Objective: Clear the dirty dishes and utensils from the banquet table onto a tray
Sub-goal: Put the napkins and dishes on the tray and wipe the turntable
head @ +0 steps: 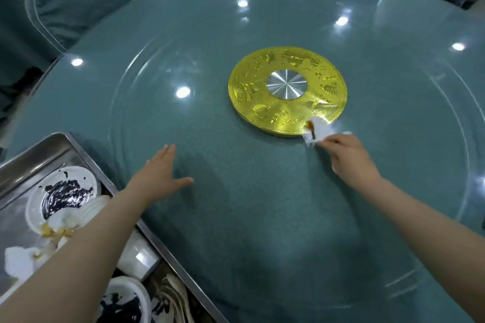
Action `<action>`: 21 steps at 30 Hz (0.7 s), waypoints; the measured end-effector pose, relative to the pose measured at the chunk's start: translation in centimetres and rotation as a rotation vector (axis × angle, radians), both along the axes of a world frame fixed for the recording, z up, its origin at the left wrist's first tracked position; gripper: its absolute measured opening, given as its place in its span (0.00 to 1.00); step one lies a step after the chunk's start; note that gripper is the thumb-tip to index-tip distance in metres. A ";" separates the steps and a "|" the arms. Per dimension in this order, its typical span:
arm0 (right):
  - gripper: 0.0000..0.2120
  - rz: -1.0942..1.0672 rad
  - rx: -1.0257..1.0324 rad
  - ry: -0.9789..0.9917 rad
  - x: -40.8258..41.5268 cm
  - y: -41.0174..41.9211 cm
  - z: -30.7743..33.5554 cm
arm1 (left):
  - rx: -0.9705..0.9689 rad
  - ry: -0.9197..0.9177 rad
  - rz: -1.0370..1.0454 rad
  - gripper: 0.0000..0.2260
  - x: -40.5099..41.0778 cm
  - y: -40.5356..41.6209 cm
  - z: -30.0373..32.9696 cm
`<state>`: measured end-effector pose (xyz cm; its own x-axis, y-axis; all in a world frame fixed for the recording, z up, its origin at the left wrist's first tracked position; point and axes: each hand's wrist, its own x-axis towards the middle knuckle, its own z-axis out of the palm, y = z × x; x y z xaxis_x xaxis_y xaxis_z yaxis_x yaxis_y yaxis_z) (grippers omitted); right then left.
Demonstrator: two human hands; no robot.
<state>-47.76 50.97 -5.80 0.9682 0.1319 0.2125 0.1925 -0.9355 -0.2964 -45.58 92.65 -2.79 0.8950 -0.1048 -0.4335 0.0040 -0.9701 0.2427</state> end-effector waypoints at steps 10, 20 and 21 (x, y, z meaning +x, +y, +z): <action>0.20 -0.001 0.169 0.057 2.6 13.2 -0.4 | -0.099 -0.179 -0.018 0.40 -4.2 -6.0 -2.4; 0.21 0.390 0.195 -0.004 -5.7 13.4 -0.6 | -0.161 -0.160 0.035 0.36 -6.3 -6.7 -1.2; 0.22 0.366 0.184 -0.001 -6.5 12.4 -0.5 | -0.174 -0.150 0.043 0.36 -6.6 -6.7 -1.0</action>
